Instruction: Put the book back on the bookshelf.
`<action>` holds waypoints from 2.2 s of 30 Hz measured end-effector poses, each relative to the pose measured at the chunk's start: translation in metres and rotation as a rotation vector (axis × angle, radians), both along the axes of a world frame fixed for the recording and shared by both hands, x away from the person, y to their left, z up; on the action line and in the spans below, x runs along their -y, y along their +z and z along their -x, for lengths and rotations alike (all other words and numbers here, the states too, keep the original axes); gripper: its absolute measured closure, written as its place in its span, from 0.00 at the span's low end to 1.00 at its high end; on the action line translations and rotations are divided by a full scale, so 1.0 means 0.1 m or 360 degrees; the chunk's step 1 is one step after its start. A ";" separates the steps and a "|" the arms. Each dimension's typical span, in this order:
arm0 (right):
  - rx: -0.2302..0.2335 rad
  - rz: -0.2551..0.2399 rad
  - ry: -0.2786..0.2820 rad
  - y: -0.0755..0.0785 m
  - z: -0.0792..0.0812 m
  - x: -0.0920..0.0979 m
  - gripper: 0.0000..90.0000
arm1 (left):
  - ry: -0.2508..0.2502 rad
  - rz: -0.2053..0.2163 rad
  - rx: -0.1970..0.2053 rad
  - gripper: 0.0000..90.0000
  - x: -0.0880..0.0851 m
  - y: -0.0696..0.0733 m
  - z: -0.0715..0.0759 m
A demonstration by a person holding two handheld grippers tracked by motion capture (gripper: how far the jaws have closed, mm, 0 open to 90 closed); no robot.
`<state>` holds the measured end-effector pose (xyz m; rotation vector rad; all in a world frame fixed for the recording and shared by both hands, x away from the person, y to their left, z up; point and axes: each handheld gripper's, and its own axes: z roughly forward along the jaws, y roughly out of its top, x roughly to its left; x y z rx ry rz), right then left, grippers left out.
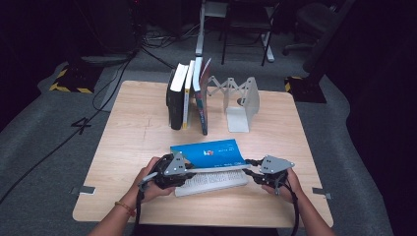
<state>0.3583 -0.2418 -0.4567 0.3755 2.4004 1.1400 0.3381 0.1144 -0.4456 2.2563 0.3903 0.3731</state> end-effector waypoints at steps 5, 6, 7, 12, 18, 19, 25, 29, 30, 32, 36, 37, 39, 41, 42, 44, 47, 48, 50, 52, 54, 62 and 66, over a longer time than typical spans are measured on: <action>0.0011 -0.0001 0.0018 0.02 -0.05 -0.05 0.61 | -0.0021 -0.0022 0.0002 0.78 0.00 0.01 -0.01; -0.0006 -0.0012 0.0026 0.01 -0.05 -0.06 0.65 | -0.0014 -0.0024 0.0002 0.78 -0.01 0.01 -0.01; 0.0005 -0.0012 0.0028 0.00 -0.05 -0.06 0.66 | -0.0011 -0.0024 0.0001 0.78 -0.02 0.01 -0.01; 0.0079 0.0034 0.0065 0.02 0.00 -0.10 0.73 | 0.0019 -0.0030 0.0005 0.77 -0.07 0.04 -0.03; 0.0142 0.0107 0.0215 0.10 0.21 -0.29 0.82 | 0.0117 -0.0063 -0.0049 0.66 -0.29 0.09 -0.11; 0.0148 0.0114 0.0233 0.11 0.22 -0.32 0.83 | 0.0152 -0.0093 -0.0038 0.65 -0.32 0.09 -0.09; 0.0172 0.0138 0.0260 0.15 0.32 -0.46 0.85 | 0.0198 -0.0113 0.0001 0.57 -0.31 0.08 0.01; 0.0169 0.0148 0.0250 0.17 0.36 -0.53 0.85 | 0.0165 -0.0120 0.0051 0.50 -0.13 0.14 0.12; 0.0165 0.0144 0.0238 0.18 0.37 -0.55 0.85 | 0.0170 -0.0144 0.0072 0.49 -0.04 0.16 0.16; 0.0164 0.0148 0.0219 0.20 0.40 -0.60 0.86 | 0.0204 -0.0231 0.0152 0.46 0.10 0.17 0.22; 0.0149 0.0137 0.0187 0.22 0.43 -0.65 0.85 | 0.0183 -0.0216 0.0160 0.45 0.32 0.17 0.26; 0.0143 0.0130 0.0179 0.22 0.43 -0.65 0.85 | 0.0183 -0.0186 0.0149 0.45 0.34 0.16 0.25; 0.0129 0.0121 0.0164 0.23 0.44 -0.65 0.85 | 0.0192 -0.0144 0.0126 0.49 0.36 0.16 0.22; 0.0124 0.0120 0.0158 0.24 0.45 -0.66 0.85 | 0.0177 -0.0104 0.0096 0.50 0.41 0.14 0.19; 0.0122 0.0122 0.0162 0.24 0.45 -0.67 0.85 | 0.0177 -0.0102 0.0089 0.50 0.43 0.13 0.18; 0.0122 0.0121 0.0164 0.24 0.45 -0.67 0.85 | 0.0164 -0.0081 0.0075 0.50 0.47 0.11 0.18; 0.0115 0.0117 0.0167 0.25 0.45 -0.69 0.85 | 0.0162 -0.0107 0.0075 0.51 0.55 0.07 0.17; 0.0111 0.0118 0.0167 0.25 0.45 -0.69 0.85 | 0.0162 -0.0107 0.0075 0.51 0.55 0.07 0.17; 0.0111 0.0123 0.0167 0.25 0.46 -0.69 0.85 | 0.0183 -0.0153 0.0084 0.51 0.65 0.04 0.16; 0.0106 0.0116 0.0171 0.25 0.45 -0.69 0.85 | 0.0208 -0.0166 0.0089 0.54 0.70 0.04 0.14; 0.0106 0.0108 0.0167 0.25 0.45 -0.69 0.85 | 0.0206 -0.0166 0.0083 0.55 0.72 0.04 0.13; 0.0089 -0.0008 0.0115 0.27 0.41 -0.63 0.62 | 0.0148 -0.0199 0.0100 0.81 0.72 0.03 0.16; 0.0038 -0.0068 0.0041 0.29 0.33 -0.41 0.53 | 0.0172 -0.0005 0.0057 0.87 0.57 0.11 0.07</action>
